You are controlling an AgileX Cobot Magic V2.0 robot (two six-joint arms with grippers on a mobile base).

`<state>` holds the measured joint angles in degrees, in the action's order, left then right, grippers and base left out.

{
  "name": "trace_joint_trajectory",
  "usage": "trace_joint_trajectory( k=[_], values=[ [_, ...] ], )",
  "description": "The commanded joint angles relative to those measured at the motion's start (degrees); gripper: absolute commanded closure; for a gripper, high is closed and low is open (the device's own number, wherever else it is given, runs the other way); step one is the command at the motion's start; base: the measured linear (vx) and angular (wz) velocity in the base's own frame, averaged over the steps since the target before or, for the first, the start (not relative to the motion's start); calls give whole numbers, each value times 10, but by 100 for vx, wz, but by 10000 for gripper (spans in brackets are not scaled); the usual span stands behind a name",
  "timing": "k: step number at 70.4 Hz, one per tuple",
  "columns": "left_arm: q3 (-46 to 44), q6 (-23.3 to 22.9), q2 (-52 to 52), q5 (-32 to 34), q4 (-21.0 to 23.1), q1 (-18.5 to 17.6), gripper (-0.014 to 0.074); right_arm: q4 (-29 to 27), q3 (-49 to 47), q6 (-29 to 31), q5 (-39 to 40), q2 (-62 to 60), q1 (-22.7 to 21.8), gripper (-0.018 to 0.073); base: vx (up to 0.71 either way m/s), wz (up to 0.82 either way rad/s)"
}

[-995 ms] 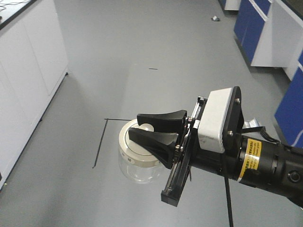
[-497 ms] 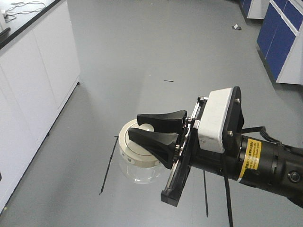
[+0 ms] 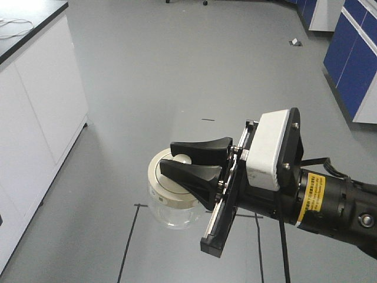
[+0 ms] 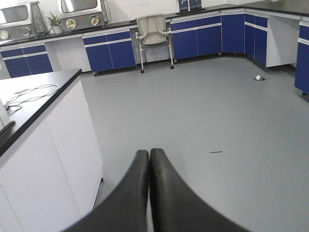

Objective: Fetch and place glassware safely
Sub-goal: 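Hold the jar in the right gripper while the base turns away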

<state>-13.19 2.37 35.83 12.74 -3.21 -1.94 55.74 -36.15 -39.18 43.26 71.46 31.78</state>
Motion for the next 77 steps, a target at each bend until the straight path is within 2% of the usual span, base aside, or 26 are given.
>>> trace_joint_trajectory(
  k=[1,77],
  values=[
    [-15,-4,-1,42,3,-1,603,-28,-16,4,42,-17,0,560,47,-2],
    [-15,-4,-1,42,3,-1,603,-28,-16,4,42,-17,0,560,47,-7]
  ],
)
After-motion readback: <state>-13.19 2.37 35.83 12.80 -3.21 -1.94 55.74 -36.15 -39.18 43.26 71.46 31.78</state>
